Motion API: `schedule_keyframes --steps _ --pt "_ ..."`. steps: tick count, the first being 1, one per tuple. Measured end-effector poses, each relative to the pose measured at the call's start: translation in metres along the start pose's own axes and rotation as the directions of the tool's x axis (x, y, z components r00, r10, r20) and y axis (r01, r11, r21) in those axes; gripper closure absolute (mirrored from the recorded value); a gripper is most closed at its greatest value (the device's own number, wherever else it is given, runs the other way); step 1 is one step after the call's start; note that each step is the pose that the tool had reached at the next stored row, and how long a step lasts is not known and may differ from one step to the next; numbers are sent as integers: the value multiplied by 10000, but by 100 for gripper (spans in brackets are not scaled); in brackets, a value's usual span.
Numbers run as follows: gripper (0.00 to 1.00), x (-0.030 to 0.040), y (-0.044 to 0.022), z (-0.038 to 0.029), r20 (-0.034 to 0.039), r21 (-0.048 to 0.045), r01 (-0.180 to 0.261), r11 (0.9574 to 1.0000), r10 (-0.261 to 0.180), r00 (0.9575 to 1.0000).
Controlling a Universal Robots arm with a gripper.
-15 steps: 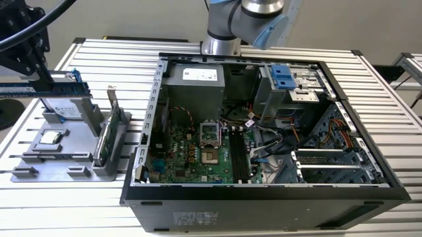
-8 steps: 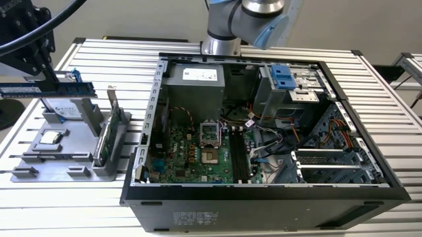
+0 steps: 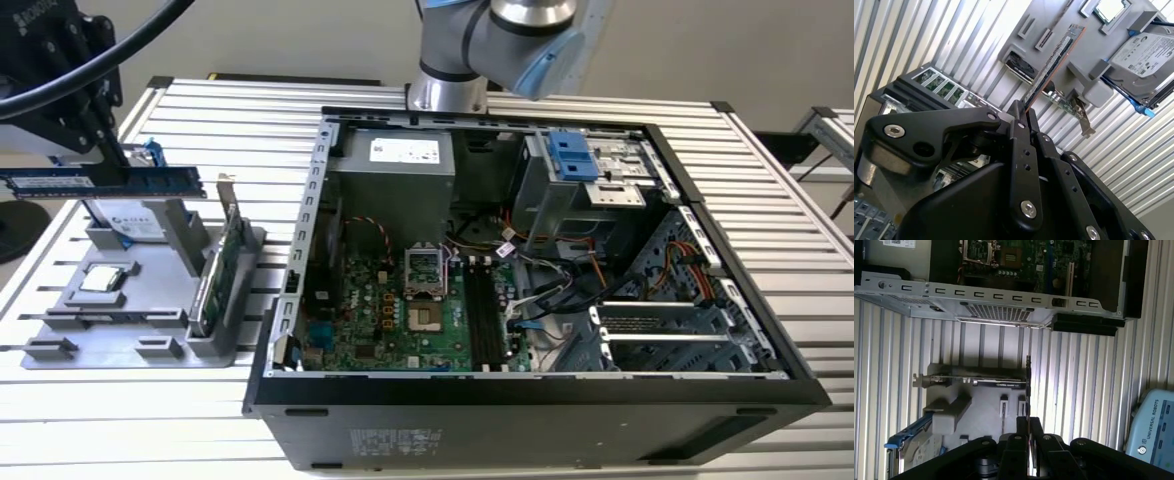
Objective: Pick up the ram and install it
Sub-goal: 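Pick up the ram and move it above insertion slot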
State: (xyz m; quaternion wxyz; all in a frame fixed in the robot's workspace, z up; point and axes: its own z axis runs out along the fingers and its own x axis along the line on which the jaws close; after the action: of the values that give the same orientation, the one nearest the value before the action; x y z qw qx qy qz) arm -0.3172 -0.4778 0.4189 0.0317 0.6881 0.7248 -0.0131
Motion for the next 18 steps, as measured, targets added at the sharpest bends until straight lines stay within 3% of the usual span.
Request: schedule_keyframes --steps 18 --pt "100 -9 178 5 0 0 0 10000 0 10000"
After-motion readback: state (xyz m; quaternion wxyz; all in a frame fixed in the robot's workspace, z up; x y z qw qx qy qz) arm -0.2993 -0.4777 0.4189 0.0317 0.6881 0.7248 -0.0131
